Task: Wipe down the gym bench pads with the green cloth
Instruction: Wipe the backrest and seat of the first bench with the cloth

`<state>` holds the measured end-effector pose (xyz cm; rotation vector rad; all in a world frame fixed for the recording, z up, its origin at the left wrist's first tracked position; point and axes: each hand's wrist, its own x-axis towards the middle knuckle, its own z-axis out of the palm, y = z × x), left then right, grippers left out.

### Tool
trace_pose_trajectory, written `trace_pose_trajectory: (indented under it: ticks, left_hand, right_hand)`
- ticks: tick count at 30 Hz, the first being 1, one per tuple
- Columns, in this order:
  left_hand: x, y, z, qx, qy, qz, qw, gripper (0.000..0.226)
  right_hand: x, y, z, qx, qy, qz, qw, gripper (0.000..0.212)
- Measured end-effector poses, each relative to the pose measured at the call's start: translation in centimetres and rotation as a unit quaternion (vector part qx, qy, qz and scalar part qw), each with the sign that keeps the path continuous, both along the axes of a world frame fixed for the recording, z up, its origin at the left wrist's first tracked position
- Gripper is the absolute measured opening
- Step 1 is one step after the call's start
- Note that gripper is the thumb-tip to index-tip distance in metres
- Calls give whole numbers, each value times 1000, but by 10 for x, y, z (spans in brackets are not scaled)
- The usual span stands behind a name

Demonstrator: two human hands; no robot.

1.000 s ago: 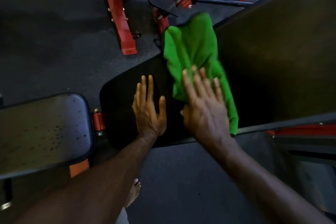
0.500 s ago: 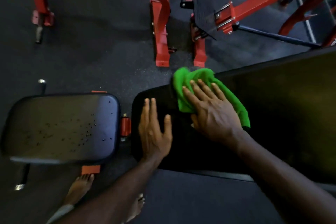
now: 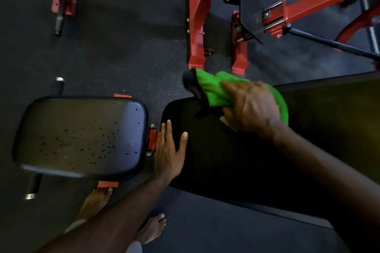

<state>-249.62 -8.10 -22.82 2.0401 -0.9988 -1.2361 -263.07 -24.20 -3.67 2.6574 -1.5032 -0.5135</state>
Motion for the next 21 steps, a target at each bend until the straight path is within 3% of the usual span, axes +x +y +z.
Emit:
trace_pose_trajectory:
  ticks: [2, 4, 7, 10, 12, 15, 16, 19, 21]
  left_hand:
    - [5, 0, 0, -1, 12, -20, 1000, 99]
    - [6, 2, 2, -4, 24, -31, 999, 96]
    - [7, 3, 2, -12, 24, -19, 999, 104]
    - [10, 1, 3, -13, 23, -23, 999, 104]
    - [14, 0, 6, -13, 26, -37, 999, 99]
    - [19, -1, 10, 0, 49, -56, 997, 95]
    - [21, -1, 10, 4, 57, -58, 997, 95]
    - [22, 0, 10, 4, 61, -56, 997, 93]
    - [23, 0, 11, 0, 53, -51, 997, 88]
  right_hand:
    - [3, -23, 6, -59, 51, -132, 988, 46]
    - [18, -25, -2, -64, 78, -175, 979, 45]
    - [42, 14, -28, 24, 2, -80, 997, 51]
    - [31, 30, -33, 73, -2, 56, 996, 70]
    - [20, 10, -27, 42, 10, 29, 999, 62]
    - [12, -25, -12, -55, 70, -129, 988, 52]
    - [17, -28, -12, -75, 91, -137, 984, 53]
    - [41, 0, -34, -17, 61, -65, 996, 42]
    - [41, 22, -49, 38, 23, 17, 999, 47]
